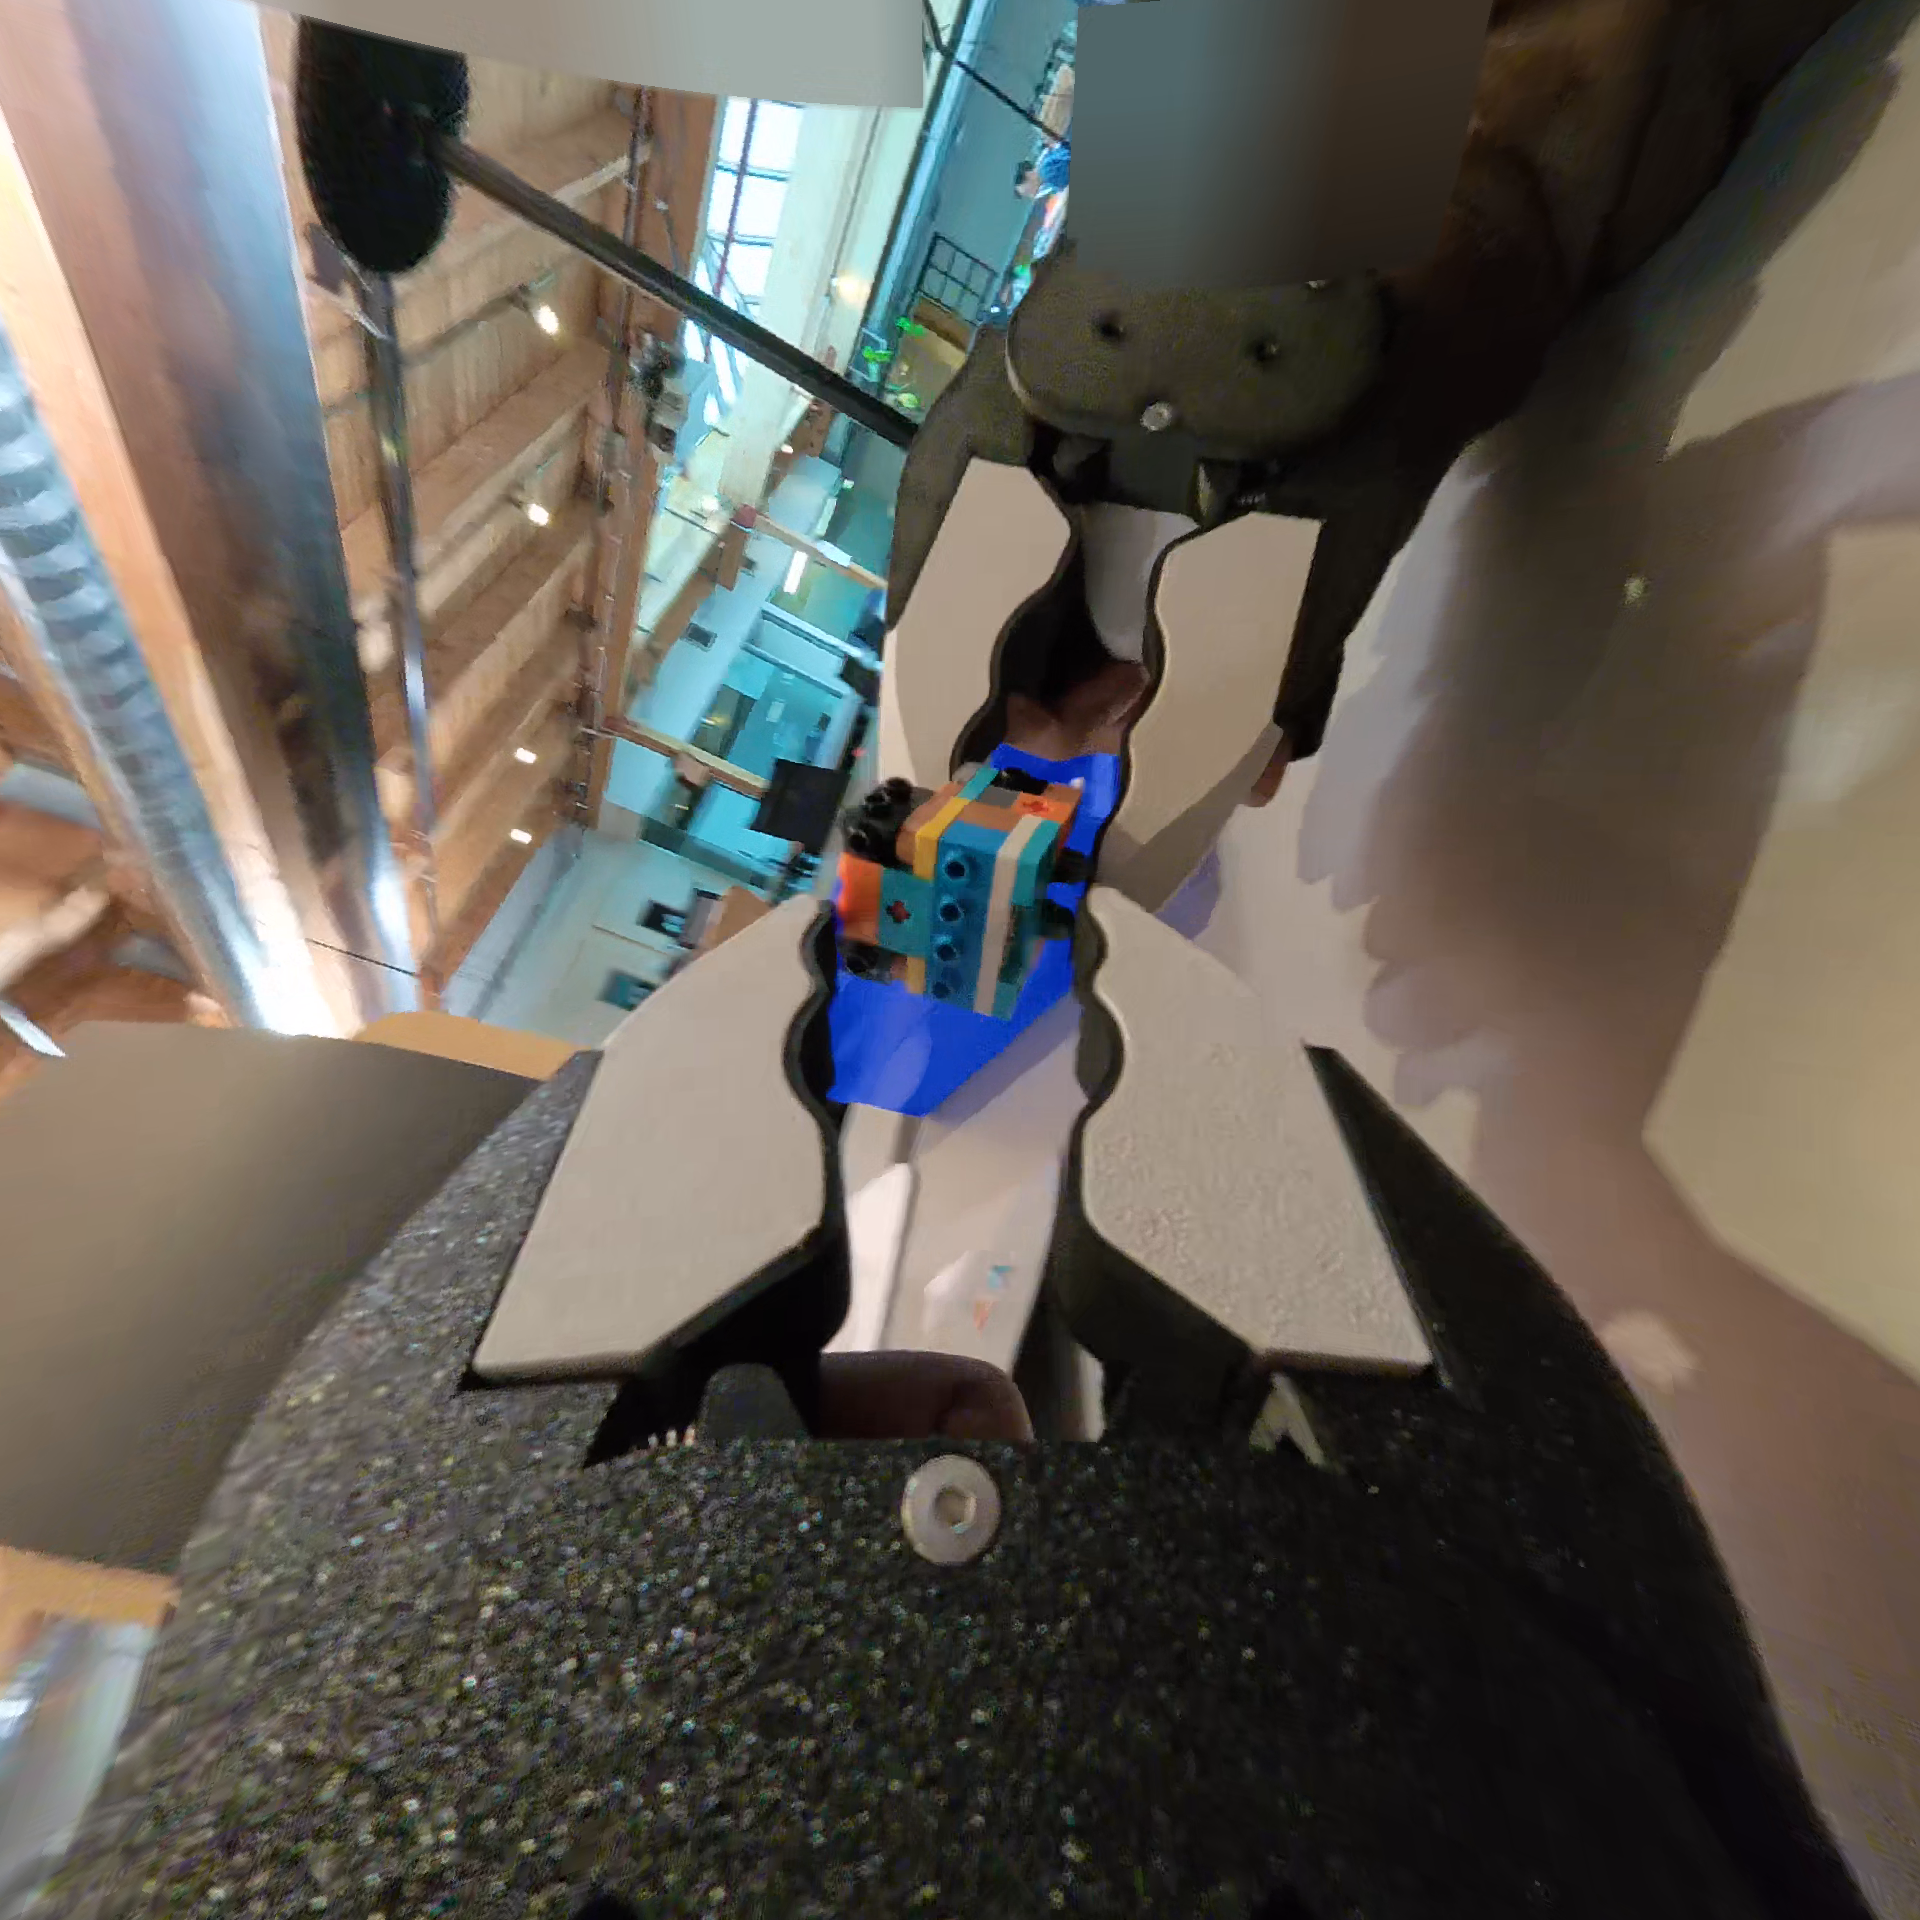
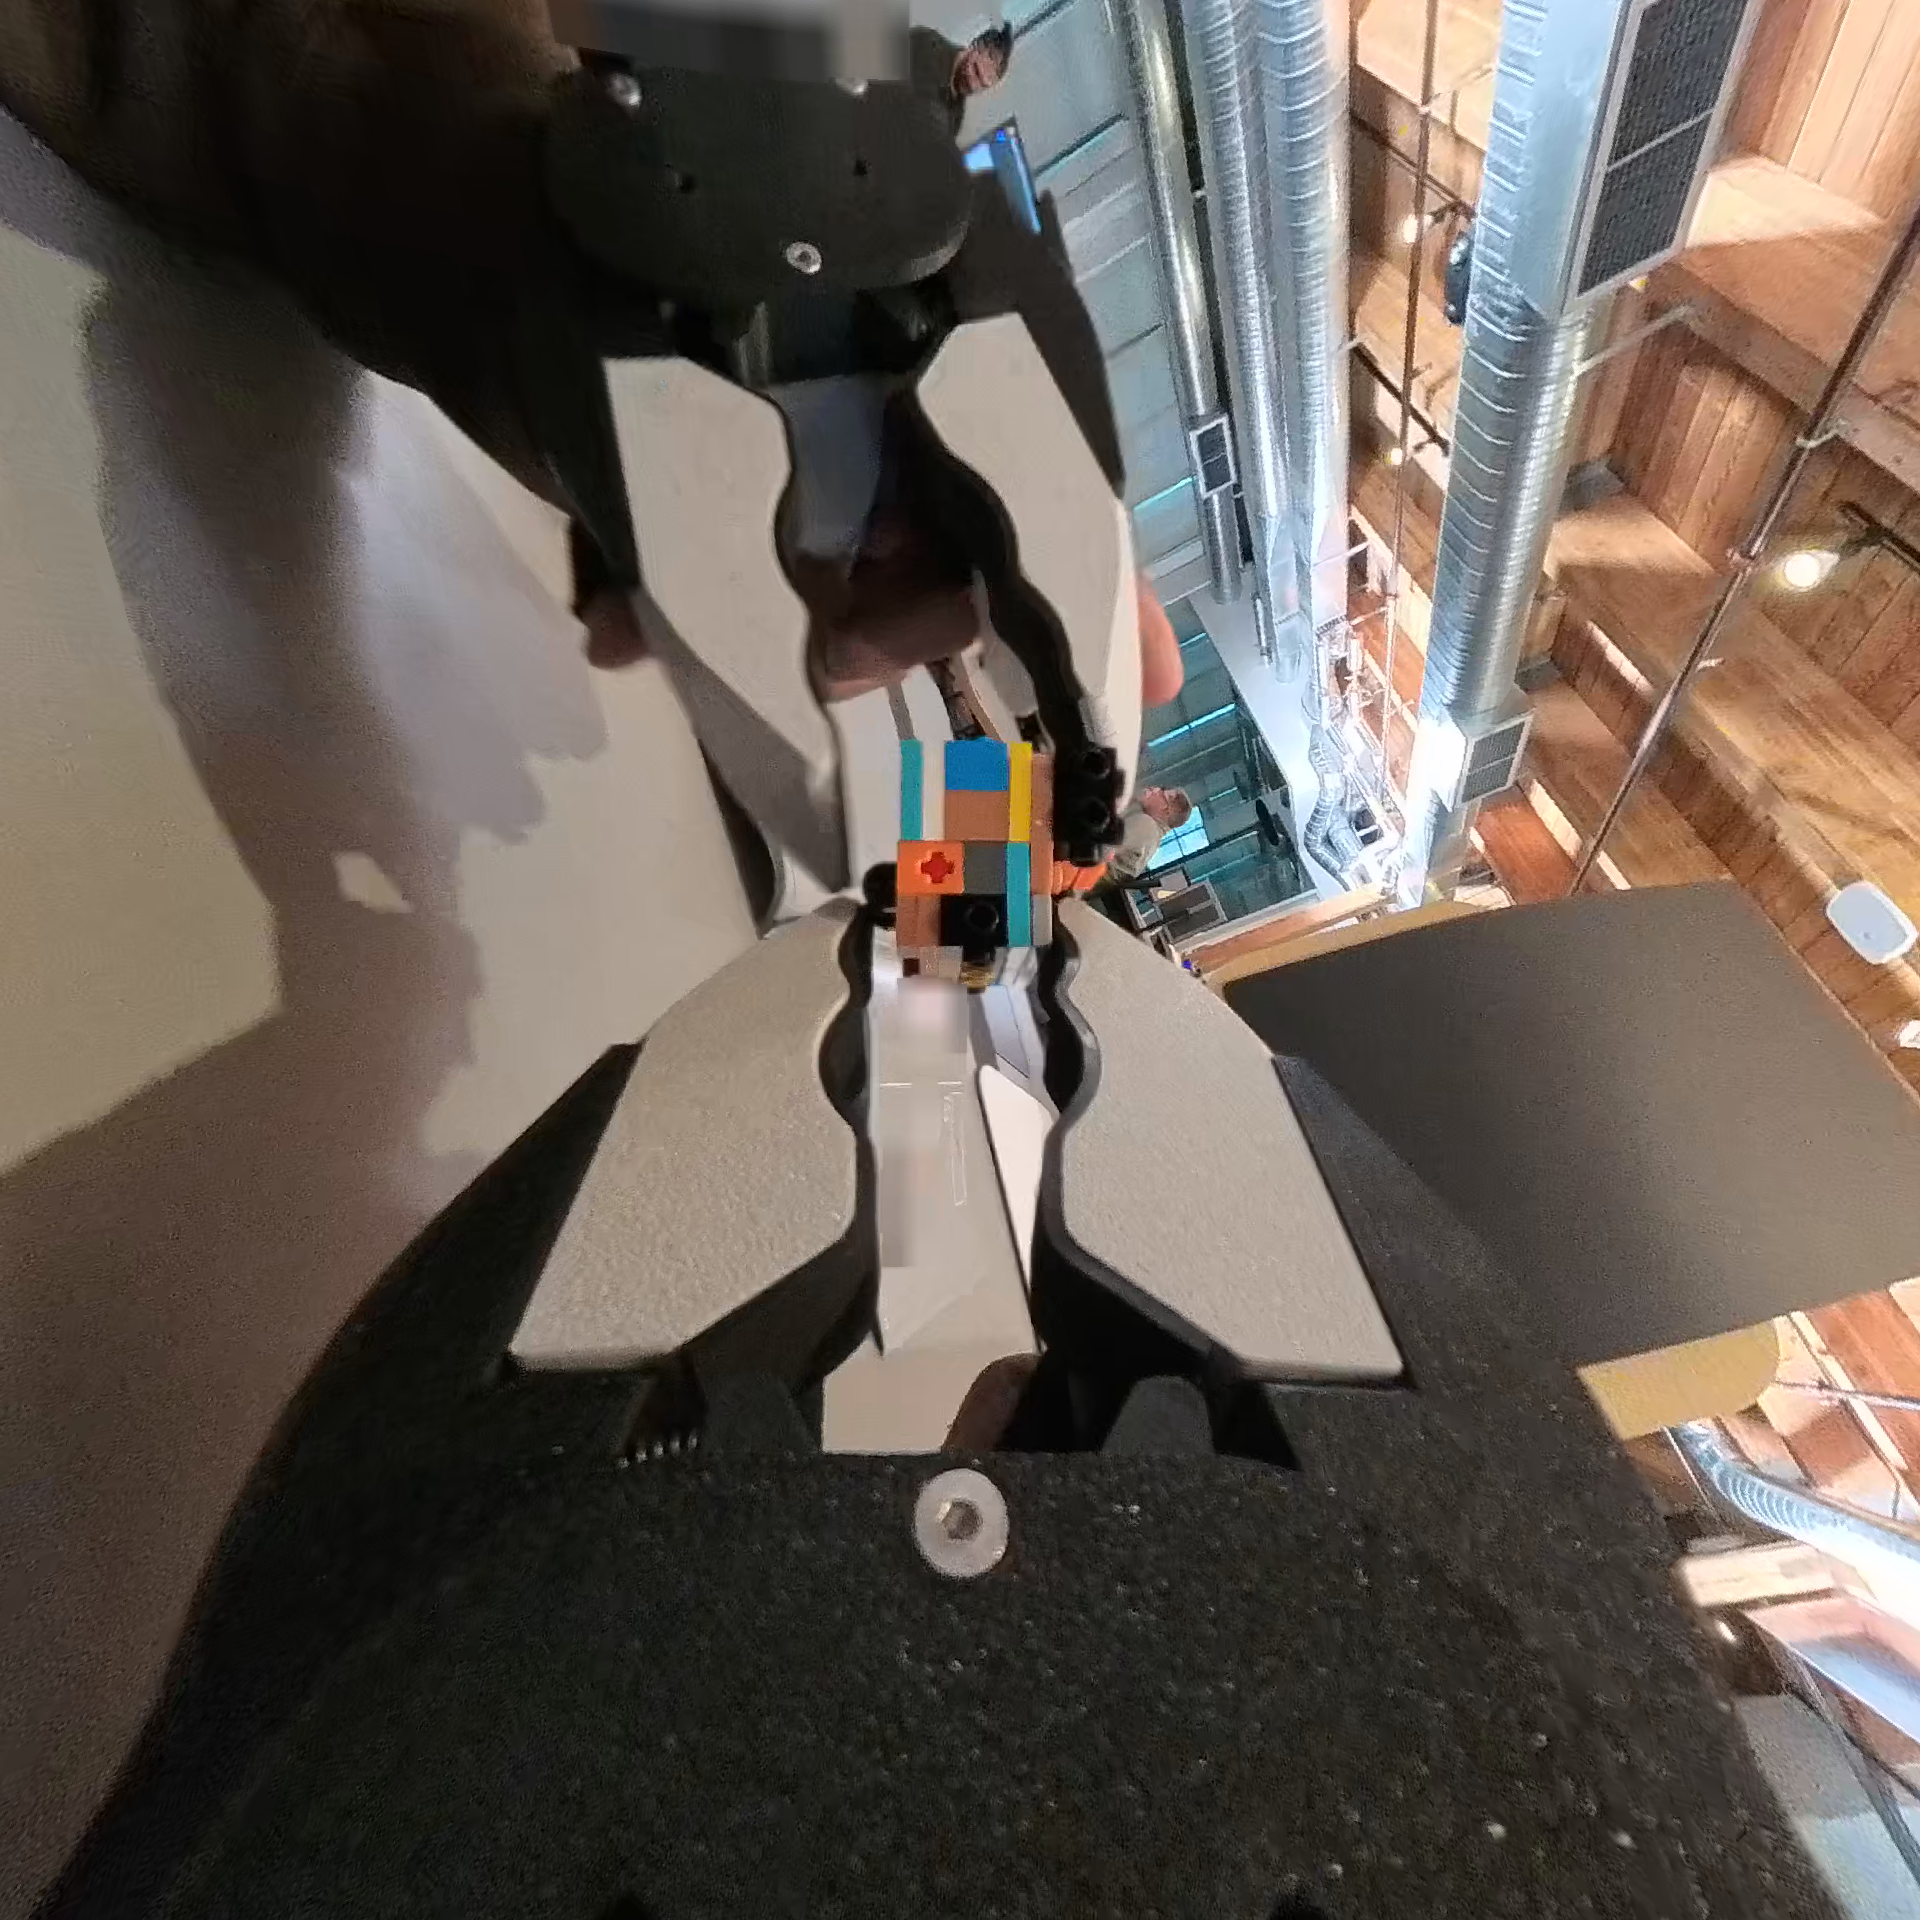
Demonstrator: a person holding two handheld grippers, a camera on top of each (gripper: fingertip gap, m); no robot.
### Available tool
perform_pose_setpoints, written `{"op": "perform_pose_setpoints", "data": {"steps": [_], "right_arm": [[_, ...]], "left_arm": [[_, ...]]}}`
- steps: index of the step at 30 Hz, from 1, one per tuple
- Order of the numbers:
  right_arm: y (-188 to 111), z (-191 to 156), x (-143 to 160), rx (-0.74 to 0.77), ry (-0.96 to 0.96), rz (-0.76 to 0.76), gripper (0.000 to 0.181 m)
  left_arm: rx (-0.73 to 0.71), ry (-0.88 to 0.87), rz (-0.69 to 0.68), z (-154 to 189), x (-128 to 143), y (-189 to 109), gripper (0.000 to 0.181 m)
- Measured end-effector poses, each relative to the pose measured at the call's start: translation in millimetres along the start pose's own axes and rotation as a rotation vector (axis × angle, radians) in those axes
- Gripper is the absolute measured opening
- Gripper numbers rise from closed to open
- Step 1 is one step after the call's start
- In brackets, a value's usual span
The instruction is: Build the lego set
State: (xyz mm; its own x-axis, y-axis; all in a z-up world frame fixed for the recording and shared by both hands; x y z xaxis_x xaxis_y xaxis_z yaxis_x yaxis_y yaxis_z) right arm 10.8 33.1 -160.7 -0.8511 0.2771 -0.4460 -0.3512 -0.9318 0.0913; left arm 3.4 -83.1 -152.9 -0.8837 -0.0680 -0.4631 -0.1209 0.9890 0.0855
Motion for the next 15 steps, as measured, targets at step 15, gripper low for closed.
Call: {"op": "perform_pose_setpoints", "data": {"steps": [15], "right_arm": [[3,2,0,0.091,-0.122,-0.067,0.03]], "left_arm": [[-0.059,-1.009,0.04,-9,17,10,0.056]]}}
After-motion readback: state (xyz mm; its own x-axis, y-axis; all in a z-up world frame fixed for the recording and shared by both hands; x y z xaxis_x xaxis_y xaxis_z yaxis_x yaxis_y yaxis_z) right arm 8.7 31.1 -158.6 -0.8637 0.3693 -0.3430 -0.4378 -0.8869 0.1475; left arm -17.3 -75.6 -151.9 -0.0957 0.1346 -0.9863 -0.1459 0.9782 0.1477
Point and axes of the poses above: each gripper's, where its closed fingertips meet, y out along the fingers, x out of its underside, z = x × y across the jaws, the point moved 7 cm from there along -y, back along the fingers, and after that the axes turned 13 degrees about z, right-handed, at the moved point
